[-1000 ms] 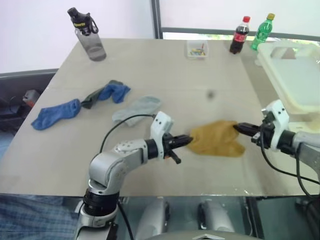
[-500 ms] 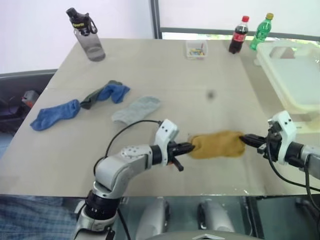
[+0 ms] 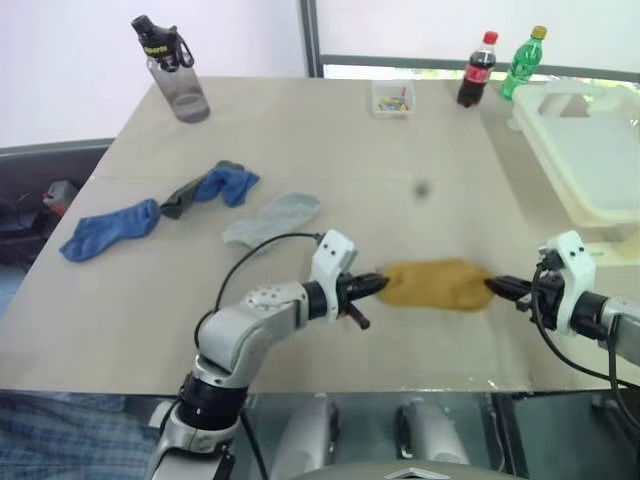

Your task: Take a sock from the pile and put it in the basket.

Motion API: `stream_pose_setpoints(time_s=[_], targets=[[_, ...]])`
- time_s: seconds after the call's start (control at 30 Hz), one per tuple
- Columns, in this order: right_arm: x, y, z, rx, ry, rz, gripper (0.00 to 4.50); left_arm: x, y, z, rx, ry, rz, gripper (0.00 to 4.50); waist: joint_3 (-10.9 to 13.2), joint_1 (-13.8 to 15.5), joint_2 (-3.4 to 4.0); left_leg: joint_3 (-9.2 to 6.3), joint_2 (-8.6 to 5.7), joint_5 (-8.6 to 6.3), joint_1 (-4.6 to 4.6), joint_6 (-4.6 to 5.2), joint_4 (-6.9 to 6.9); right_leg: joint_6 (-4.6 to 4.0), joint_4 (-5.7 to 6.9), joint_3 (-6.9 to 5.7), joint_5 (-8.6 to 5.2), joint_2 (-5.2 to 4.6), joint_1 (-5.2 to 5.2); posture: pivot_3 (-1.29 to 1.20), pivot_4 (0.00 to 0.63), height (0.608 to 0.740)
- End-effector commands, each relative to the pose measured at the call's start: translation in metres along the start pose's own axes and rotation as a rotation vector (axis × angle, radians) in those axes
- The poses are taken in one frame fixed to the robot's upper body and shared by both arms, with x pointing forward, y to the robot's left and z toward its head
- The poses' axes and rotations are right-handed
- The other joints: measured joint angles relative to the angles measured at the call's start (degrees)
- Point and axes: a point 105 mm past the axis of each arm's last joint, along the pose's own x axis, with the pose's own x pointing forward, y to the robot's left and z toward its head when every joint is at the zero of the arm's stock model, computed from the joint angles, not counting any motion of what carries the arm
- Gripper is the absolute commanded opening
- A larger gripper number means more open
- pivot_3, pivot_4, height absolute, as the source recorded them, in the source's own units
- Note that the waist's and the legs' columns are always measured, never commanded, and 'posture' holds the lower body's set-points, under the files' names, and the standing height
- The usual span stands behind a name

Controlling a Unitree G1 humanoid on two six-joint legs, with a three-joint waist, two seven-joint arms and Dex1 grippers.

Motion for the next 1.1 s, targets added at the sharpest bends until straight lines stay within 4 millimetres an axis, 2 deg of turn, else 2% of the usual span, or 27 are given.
stream_pose_setpoints(time_s=[0.03,0.07,0.17,0.2,0.27,0.33,0.4,0.47,0.57,0.67,0.83,0.93,1.1], targets=[[-0.001,0.000,-0.001,-0.016,-0.002,-0.003,0.61,0.003,0.003,0.006,0.014,-0.029,0.023,0.00,0.0,0.0,0.00,0.00,0.00,0.00,0.00,0.00,0.00,0.00,0.00,0.00,0.00,0.00,0.00,0.00,0.150,0.740],[-0.001,0.001,-0.002,-0.015,0.005,0.002,0.88,0.003,0.004,0.005,0.013,-0.026,0.026,0.00,0.0,0.0,0.00,0.00,0.00,0.00,0.00,0.00,0.00,0.00,0.00,0.00,0.00,0.00,0.00,0.00,0.150,0.740],[-0.002,-0.004,-0.001,-0.018,-0.009,-0.026,2.34,0.006,0.004,0.003,0.011,-0.019,0.026,0.00,0.0,0.0,0.00,0.01,0.00,0.00,0.00,0.00,0.00,0.00,0.00,0.01,0.00,0.00,0.00,0.00,0.150,0.740],[-0.003,-0.007,0.000,-0.024,-0.017,-0.037,2.99,0.006,0.004,0.002,0.010,-0.018,0.026,0.00,0.0,0.0,0.00,0.01,0.00,0.00,0.00,0.00,0.00,0.00,0.00,0.01,0.00,0.00,0.00,0.00,0.150,0.740],[-0.005,-0.007,0.009,-0.051,-0.057,-0.028,3.10,0.008,0.004,0.001,0.012,-0.015,0.025,0.00,0.0,0.0,0.00,0.01,0.00,0.00,0.00,0.00,0.00,0.00,0.00,0.01,0.00,0.00,0.00,0.00,0.150,0.740],[-0.006,-0.003,0.032,-0.106,-0.178,-0.011,3.10,0.009,0.004,0.000,0.012,-0.012,0.023,0.00,0.0,0.0,0.00,0.01,0.00,0.00,0.00,0.00,0.00,0.00,0.00,0.01,0.00,0.00,0.00,0.00,0.150,0.740],[-0.005,0.002,0.046,-0.170,-0.264,0.005,3.10,0.010,0.004,0.000,0.013,-0.009,0.021,0.00,0.0,-0.1,0.00,0.02,-0.01,0.00,0.02,0.00,0.00,0.00,0.00,0.02,0.00,0.00,0.00,0.00,0.150,0.740],[0.003,0.017,0.049,-0.251,-0.303,0.069,3.10,0.011,0.004,-0.001,0.006,-0.005,0.019,0.00,0.0,0.0,0.00,0.00,0.00,0.00,0.02,0.00,0.00,0.01,0.00,0.01,0.00,0.02,0.00,0.00,0.150,0.740],[0.020,0.031,0.036,-0.332,-0.277,0.106,3.10,0.012,0.006,0.001,0.006,-0.026,0.025,0.00,0.0,0.0,0.00,-0.01,0.01,0.00,0.02,-0.01,-0.01,0.01,0.00,-0.01,-0.01,0.03,0.00,0.00,0.150,0.740],[0.033,0.032,0.020,-0.378,-0.228,0.088,3.16,0.011,0.008,0.003,-0.014,-0.033,0.030,0.89,0.0,0.1,0.00,0.00,0.01,0.01,0.00,-0.02,0.01,0.01,0.00,0.00,0.00,0.01,0.00,0.00,0.150,0.740],[0.048,0.014,-0.015,-0.405,-0.116,-0.006,3.16,0.008,0.010,0.003,-0.019,-0.054,0.061,3.09,0.0,0.1,0.00,0.00,-0.01,0.15,0.01,-0.26,0.03,0.01,0.00,0.00,0.00,-0.02,0.00,0.00,0.150,0.740],[0.050,0.011,-0.031,-0.416,-0.067,-0.017,3.16,0.003,0.015,0.001,-0.105,-0.063,0.080,4.38,-0.1,0.0,0.01,0.01,0.00,0.15,0.06,-0.26,0.02,0.01,0.01,0.02,0.00,-0.01,0.01,0.00,0.150,0.740],[0.053,0.013,-0.034,-0.407,-0.072,-0.007,3.16,-0.002,0.025,-0.001,-0.390,-0.073,0.092,4.45,-0.2,0.0,-0.10,-0.03,0.03,0.02,0.20,-0.03,0.04,0.01,0.02,-0.02,0.00,0.00,0.13,0.00,0.150,0.740]])
